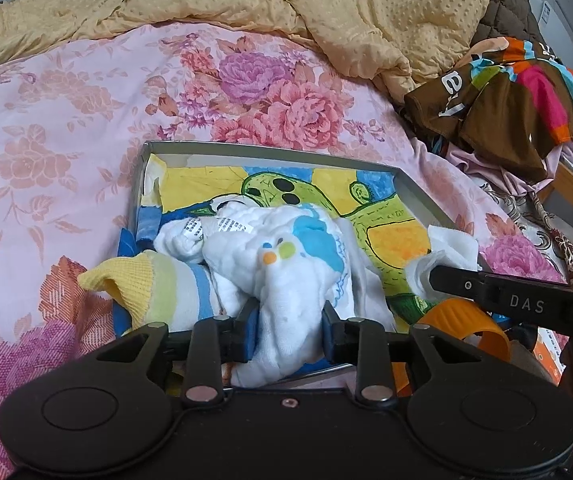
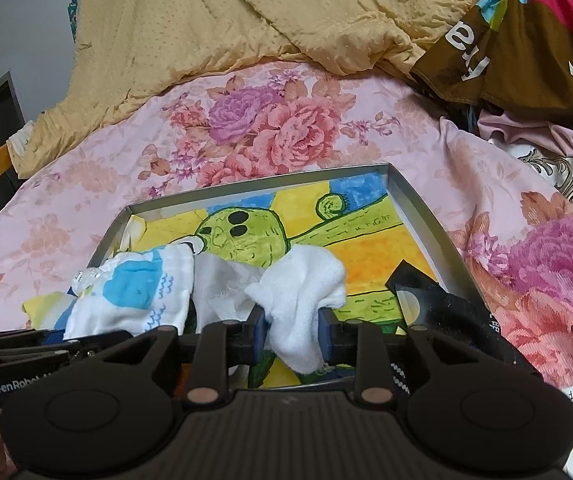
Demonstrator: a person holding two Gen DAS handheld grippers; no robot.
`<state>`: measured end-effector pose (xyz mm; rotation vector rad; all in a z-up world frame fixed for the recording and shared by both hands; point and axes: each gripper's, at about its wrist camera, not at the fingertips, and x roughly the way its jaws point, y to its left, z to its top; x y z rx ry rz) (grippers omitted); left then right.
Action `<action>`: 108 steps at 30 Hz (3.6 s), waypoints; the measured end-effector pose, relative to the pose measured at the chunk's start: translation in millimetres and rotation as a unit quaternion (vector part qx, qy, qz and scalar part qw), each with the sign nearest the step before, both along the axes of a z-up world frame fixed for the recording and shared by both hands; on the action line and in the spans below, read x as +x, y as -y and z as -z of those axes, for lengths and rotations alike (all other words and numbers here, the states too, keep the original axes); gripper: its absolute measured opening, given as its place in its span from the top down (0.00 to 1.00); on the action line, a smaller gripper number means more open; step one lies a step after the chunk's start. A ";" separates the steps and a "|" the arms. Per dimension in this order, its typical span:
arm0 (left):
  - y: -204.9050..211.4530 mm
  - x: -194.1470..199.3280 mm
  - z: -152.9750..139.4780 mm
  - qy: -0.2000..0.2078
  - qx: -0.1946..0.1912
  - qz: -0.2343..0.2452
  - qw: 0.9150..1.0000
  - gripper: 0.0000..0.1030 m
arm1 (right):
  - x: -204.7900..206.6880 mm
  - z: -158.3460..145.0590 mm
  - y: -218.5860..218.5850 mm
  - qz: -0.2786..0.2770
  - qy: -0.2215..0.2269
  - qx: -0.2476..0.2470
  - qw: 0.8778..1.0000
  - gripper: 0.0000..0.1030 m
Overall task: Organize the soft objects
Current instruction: 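Lower both white cloths into the tray and open both tools, then lift both tools away from the tray, then move both tools toward the grey face mask and beige drawstring pouch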
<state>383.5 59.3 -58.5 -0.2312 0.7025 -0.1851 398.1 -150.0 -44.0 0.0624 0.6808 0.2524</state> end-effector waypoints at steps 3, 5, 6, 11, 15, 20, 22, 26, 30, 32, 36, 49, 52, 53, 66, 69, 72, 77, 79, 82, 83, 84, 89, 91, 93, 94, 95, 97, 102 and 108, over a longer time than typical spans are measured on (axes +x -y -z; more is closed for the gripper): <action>-0.1 0.4 -0.1 0.000 0.001 0.000 1.000 0.67 | 0.0 0.4 0.7 0.000 -0.002 0.000 1.000 0.69; -0.1 0.3 -0.4 0.000 0.002 0.001 1.000 0.67 | -0.3 0.5 0.9 0.000 -0.002 0.000 1.000 0.67; -0.1 0.0 -0.7 0.000 0.002 0.001 1.000 0.67 | -0.3 0.5 1.2 0.000 -0.002 0.000 1.000 0.66; 0.2 -0.3 -1.6 0.000 0.001 -0.001 1.000 0.58 | -1.0 -0.1 0.9 0.000 -0.002 0.000 1.000 0.57; 0.7 -2.5 -3.3 0.003 0.004 -0.001 1.000 0.50 | -1.4 -1.0 2.4 0.000 0.001 0.000 1.000 0.51; 0.5 -5.6 -8.4 0.008 0.008 -0.010 1.000 0.42 | -3.2 -7.1 6.6 0.006 0.007 0.004 1.000 0.42; -0.3 -8.4 -11.5 0.013 0.011 -0.015 1.000 0.37 | -4.0 -10.0 8.3 0.007 0.011 0.005 1.000 0.39; -0.5 -14.2 -19.8 0.026 0.020 -0.023 0.999 0.31 | -7.0 -15.9 11.4 0.011 0.017 0.008 1.000 0.32; -1.2 -20.3 -29.1 0.038 0.018 -0.030 0.999 0.27 | -11.9 -24.2 15.4 0.015 0.028 0.012 0.999 0.27; -1.9 -25.1 -34.5 0.047 0.019 -0.035 0.998 0.25 | -15.7 -28.9 17.2 0.018 0.034 0.013 0.999 0.23; -3.5 -38.9 -46.8 0.069 0.020 -0.042 0.997 0.20 | -26.9 -39.3 22.6 0.022 0.049 0.018 0.998 0.17; -3.3 -110.6 -96.7 0.151 0.040 -0.044 0.987 0.04 | -92.3 -80.8 29.2 -0.001 0.134 0.031 0.990 0.01; -3.2 -129.3 -102.1 0.163 0.047 -0.045 0.985 0.04 | -107.7 -88.1 28.6 -0.005 0.153 0.027 0.988 0.01; -4.6 -134.6 -103.5 0.166 0.047 -0.046 0.984 0.04 | -112.9 -89.8 28.4 -0.006 0.157 0.027 0.987 0.01; -12.4 -197.5 -109.2 0.160 0.033 -0.066 0.984 0.03 | -174.5 -96.4 31.1 -0.018 0.184 0.019 0.983 0.00; -10.5 -210.2 -106.1 0.152 0.034 -0.062 0.986 0.03 | -189.4 -96.4 33.6 -0.020 0.189 0.014 0.982 0.00; -10.0 -220.8 -104.8 0.148 0.033 -0.061 0.987 0.03 | -203.5 -95.0 34.2 -0.025 0.190 0.009 0.981 0.00; -11.3 -236.1 -97.1 0.121 0.026 -0.063 0.990 0.01 | -225.2 -90.6 32.3 -0.039 0.186 0.000 0.982 0.00; -13.6 -240.3 -93.5 0.106 0.025 -0.064 0.992 0.01 | -232.8 -89.2 31.1 -0.044 0.184 -0.001 0.982 0.00; -15.3 -247.1 -89.7 0.090 0.022 -0.068 0.993 0.01 | -242.3 -85.7 28.5 -0.052 0.177 -0.004 0.983 0.00; -15.7 -249.4 -88.9 0.086 0.021 -0.070 0.994 0.01 | -245.0 -84.0 28.3 -0.056 0.175 -0.007 0.983 0.00; -16.0 -251.5 -88.1 0.082 0.021 -0.071 0.994 0.01 | -248.0 -82.3 26.9 -0.060 0.171 -0.010 0.983 0.00; -18.4 -257.6 -84.7 0.056 0.016 -0.080 0.995 0.01 | -261.2 -74.4 20.5 -0.078 0.154 -0.024 0.985 0.00; -19.5 -258.3 -82.4 0.041 0.011 -0.083 0.996 0.01 | -266.2 -70.5 18.3 -0.082 0.143 -0.026 0.986 0.00; -20.3 -258.7 -78.4 0.020 0.004 -0.085 0.996 0.01 | -271.1 -65.6 17.1 -0.086 0.129 -0.028 0.988 0.00; -20.5 -258.7 -76.5 0.010 0.001 -0.086 0.996 0.01 | -273.2 -63.2 16.7 -0.087 0.123 -0.029 0.988 0.00; -20.8 -258.5 -74.5 0.001 -0.002 -0.086 0.996 0.01 | -275.2 -60.8 15.8 -0.088 0.116 -0.032 0.989 0.00; -19.7 -259.0 -71.4 -0.011 -0.001 -0.083 0.996 0.01 | -278.6 -57.2 14.9 -0.089 0.107 -0.036 0.990 0.00; -12.9 -257.2 -65.6 -0.031 0.017 -0.070 0.997 0.01 | -284.3 -50.6 11.4 -0.094 0.092 -0.045 0.990 0.00; -9.2 -251.4 -59.6 -0.056 0.030 -0.070 0.996 0.01 | -282.0 -44.8 8.7 -0.093 0.074 -0.058 0.991 0.00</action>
